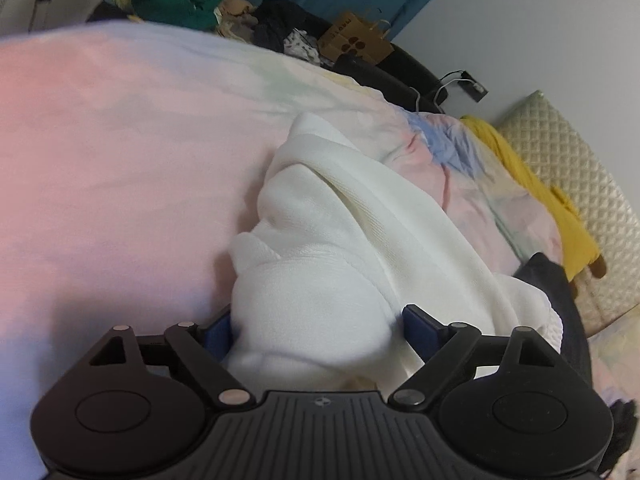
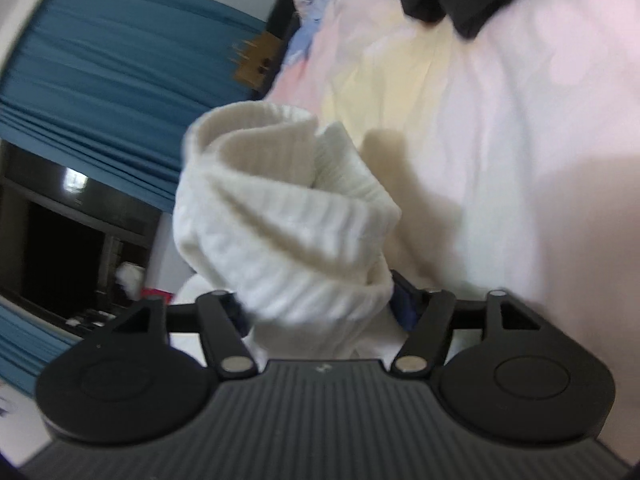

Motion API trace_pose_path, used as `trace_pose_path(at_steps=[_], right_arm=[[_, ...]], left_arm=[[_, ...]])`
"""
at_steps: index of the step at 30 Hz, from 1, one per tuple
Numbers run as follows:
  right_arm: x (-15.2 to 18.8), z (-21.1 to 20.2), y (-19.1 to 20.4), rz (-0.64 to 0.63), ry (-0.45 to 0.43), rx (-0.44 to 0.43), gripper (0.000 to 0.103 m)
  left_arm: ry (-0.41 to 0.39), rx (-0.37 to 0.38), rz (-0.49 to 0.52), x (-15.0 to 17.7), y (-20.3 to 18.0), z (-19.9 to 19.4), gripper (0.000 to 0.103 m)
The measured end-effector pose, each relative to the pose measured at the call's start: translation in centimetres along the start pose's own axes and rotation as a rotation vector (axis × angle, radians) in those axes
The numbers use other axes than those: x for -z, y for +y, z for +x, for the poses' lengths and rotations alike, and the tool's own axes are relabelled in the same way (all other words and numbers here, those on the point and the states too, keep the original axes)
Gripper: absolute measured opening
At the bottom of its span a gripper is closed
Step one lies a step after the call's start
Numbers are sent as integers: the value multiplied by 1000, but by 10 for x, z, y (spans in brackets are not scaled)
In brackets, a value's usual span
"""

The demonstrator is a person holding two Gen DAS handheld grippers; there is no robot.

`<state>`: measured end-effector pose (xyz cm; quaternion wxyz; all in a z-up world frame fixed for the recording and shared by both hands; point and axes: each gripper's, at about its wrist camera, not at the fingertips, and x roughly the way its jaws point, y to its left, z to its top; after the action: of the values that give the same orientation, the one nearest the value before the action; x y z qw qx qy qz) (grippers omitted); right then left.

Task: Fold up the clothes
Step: 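Open both grippers and release the folded sweatpants on the bed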

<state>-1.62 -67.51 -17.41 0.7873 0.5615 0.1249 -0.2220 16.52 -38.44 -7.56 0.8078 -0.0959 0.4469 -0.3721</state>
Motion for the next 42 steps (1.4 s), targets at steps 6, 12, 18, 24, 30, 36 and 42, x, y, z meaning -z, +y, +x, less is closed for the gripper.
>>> trace_pose_path(at_steps=[6,12,18,24,30,36,42], right_arm=[[0,-47,39,-171,-33,63,74],[0,-103,88,-301,-71,-4,74],[14,-163,149,-467,-133,-37,87],[48,-214,183,-633,-180,-24,86],[102,-246,199,-787,-222,55,86],[144,-256,198,-877,-233,68,86],[169,-248,194,-929,-227,74,85]], left_arm=[[-65,-35,74,-3,-31,-66,98],[-149,-53,157,-2,-75,-135,103],[-238,-102,258,17,-116,-209,103],[-312,-163,313,56,-137,-278,103],[-352,-217,364,101,-137,-322,103],[-394,-289,440,140,-134,-339,103],[-401,-307,399,157,-112,-340,103]])
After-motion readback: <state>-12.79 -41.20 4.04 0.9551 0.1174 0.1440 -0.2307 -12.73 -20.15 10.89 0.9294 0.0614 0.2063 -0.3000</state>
